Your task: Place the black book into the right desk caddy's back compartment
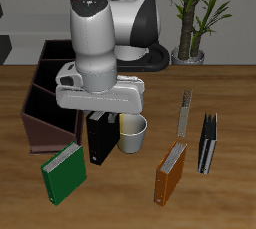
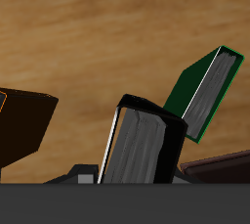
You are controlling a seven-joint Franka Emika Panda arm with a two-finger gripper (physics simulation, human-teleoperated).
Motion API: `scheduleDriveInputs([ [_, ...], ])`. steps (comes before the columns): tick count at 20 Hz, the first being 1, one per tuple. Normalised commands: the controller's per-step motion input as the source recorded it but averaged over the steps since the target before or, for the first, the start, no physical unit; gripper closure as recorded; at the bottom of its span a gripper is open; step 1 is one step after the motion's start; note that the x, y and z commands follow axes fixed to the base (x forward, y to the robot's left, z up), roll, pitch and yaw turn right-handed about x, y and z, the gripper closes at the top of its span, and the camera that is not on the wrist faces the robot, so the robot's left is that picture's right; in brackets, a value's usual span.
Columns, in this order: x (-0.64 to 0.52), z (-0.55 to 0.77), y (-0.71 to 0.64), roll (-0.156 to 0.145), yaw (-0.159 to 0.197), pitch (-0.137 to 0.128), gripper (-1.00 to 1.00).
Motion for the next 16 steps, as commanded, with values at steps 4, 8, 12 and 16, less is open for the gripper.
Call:
scheduleDriveInputs([
  [4,-0.33,0.35,-0.14,-0.029,0.029,-0.052,1.0],
  [8,-0.42,0.38,-0.12,-0.025,0.053,-0.073,1.0],
  [12,-0.56,0.36,-0.13,-0.021,0.104,-0.08,1.0],
  [16,-0.26,0.15,-0.03,-0.008,0.045,-0.023,1.0],
])
